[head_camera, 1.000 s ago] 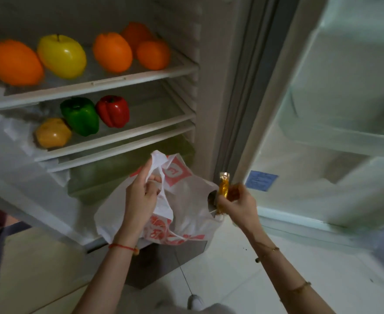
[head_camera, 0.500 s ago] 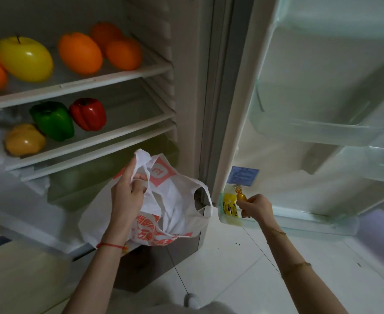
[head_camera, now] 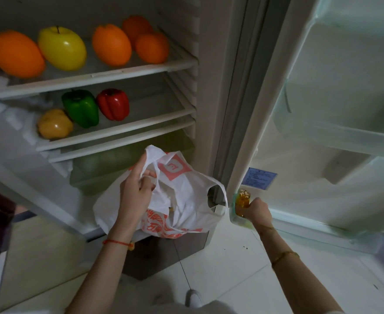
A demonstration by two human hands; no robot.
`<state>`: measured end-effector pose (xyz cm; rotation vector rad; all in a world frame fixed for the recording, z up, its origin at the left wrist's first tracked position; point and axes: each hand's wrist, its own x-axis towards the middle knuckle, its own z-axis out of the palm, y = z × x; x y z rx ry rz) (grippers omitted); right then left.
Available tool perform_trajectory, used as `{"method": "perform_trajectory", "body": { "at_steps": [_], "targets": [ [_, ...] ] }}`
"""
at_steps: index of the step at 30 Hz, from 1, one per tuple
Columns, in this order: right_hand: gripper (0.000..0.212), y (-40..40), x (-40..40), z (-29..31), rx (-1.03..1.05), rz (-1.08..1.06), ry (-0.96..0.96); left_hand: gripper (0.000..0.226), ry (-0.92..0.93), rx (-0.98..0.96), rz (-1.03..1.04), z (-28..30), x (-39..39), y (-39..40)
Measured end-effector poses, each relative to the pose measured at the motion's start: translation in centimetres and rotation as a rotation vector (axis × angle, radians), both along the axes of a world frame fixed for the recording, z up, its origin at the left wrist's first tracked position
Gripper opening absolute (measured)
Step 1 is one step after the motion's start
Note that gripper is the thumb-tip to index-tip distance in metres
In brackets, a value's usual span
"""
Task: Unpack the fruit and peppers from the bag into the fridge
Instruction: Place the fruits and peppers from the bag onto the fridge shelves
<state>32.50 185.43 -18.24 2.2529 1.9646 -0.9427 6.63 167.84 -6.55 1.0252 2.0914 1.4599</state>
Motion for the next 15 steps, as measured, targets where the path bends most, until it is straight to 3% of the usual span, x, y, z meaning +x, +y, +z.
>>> {"method": "perform_trajectory", "body": {
  "at_steps": [5, 8, 11, 15],
  "targets": [
    [0.032, -1.0, -0.3, 3.5, 0.257, 0.11, -0.16, 0.06, 0.007, 0.008, 0.007, -0.3, -0.3, -1.0],
    [0.027, -2.6, -2.0, 6.0, 0.5, 0.17, -0.049, 0.059, 0.017, 0.02, 0.023, -0.5, -0.7, -1.8],
    [0.028, -5.1, -4.4, 8.0, 0.762, 0.385, 0.152, 0.058, 0.028, 0.031, 0.06, -0.4, -1.1, -2.6],
    [0.018, -6.7, -9.1, 7.1, 0.591, 0.791, 0.338, 0.058, 0.014, 0.064, 0.095, -0.5, -1.6, -3.8]
  ]
}}
